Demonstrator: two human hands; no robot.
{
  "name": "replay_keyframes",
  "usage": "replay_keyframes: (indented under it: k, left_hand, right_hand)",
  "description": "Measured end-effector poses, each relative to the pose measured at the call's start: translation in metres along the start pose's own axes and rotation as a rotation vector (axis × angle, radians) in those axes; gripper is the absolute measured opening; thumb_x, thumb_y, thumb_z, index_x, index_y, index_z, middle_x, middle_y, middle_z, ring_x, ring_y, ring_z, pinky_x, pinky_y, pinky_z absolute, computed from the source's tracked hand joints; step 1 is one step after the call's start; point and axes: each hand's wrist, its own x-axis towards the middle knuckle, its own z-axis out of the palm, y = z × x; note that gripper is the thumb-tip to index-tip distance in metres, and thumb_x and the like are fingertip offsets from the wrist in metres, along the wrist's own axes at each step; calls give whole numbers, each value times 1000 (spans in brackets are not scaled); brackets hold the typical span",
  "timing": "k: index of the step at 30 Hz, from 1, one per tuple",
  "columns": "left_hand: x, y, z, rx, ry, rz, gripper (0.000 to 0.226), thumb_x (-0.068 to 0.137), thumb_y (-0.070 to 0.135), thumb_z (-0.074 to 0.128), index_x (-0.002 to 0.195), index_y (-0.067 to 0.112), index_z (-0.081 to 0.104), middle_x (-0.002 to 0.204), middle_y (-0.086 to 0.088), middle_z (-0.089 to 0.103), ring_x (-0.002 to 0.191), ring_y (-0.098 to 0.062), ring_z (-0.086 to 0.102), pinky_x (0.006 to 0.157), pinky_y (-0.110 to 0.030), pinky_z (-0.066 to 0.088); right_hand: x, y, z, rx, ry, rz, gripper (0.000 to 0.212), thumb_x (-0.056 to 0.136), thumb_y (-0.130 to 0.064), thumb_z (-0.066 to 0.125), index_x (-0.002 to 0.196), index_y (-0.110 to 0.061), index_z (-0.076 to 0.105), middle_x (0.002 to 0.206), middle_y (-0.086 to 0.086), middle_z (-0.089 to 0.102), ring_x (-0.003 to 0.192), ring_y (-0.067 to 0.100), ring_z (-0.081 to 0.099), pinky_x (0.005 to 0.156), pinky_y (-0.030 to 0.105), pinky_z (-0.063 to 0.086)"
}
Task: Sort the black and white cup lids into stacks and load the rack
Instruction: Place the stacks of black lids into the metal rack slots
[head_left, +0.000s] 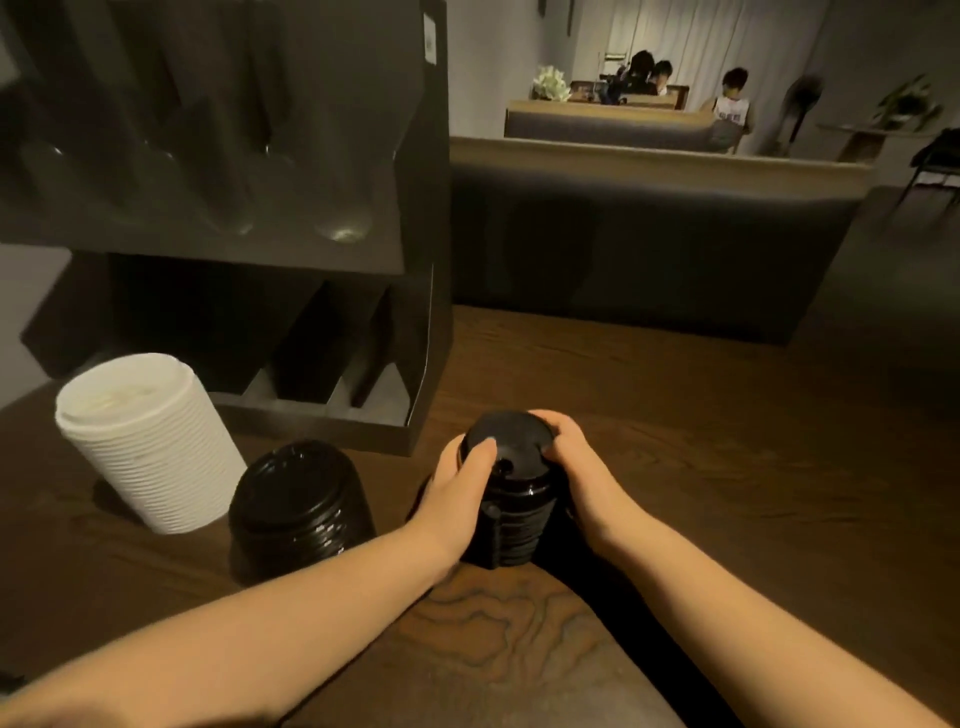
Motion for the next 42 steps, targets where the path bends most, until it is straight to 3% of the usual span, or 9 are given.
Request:
replay_keyframes:
  k: [4,8,12,15,21,30,33,37,42]
  left_hand:
    - [-5,11,-2,56,1,-120,49,98,45,42,143,28,35,141,0,46,128,-20,45,107,-37,36]
    - [-7,29,-3,144,-12,-295,65,94,55,45,149,24,28,151,-1,37,136,-23,38,111,-39,32]
    - [-17,50,-1,154,37,-479,97,77,74,51,151,16,27,153,-5,36,135,-28,40,110,-40,35]
    - [-30,64,-1,127,64,-594,96,82,71,50,152,13,21,155,-6,30,138,-28,36,105,-40,39]
    - [-42,91,7,51,101,-743,82,88,59,53,150,12,27,153,-10,34,134,-34,41,103,-44,42]
    - [-47,89,2,-109,71,-809,89,82,60,62,151,17,24,156,-8,29,140,-30,32,113,-44,31]
    - [-50,94,0,-170,86,-778,81,84,54,64,148,17,31,154,-8,32,140,-28,31,111,-38,28]
    - [-41,109,-2,-230,145,-681,103,57,61,79,143,21,40,148,-5,41,134,-27,41,110,-44,36]
    - [-25,128,-14,-59,190,-643,83,77,52,71,145,19,36,150,-6,35,134,-29,37,104,-42,40]
  right_hand:
    - [-2,-13,-1,98,-106,65,30,70,-28,55,98,-21,67,102,-1,71,96,13,66,87,30,51]
    - [0,-25,0,97,-68,286,36,83,-19,51,118,-12,59,121,17,62,109,31,59,100,48,43]
    - [-5,-38,2,-29,-30,494,24,93,-40,56,110,-25,58,117,-1,64,104,18,63,98,41,46]
    - [-13,-51,9,-32,24,545,7,98,-35,48,100,-30,53,99,-14,60,90,4,60,76,24,47]
    - [-16,-56,18,56,154,746,66,90,-46,59,144,-15,36,137,5,52,115,23,56,76,32,47]
    - [-18,-47,16,206,293,835,97,50,-47,85,130,-2,52,115,16,67,98,31,68,80,40,55]
    - [-20,-51,24,289,300,838,70,67,-37,80,123,-2,58,108,16,70,94,32,69,74,38,54]
    - [-13,-75,30,331,222,817,45,83,-34,69,117,-7,61,110,12,69,97,26,65,68,34,50]
    - [-6,-117,25,185,45,857,34,84,-37,65,107,-14,61,104,8,64,96,23,59,77,33,45]
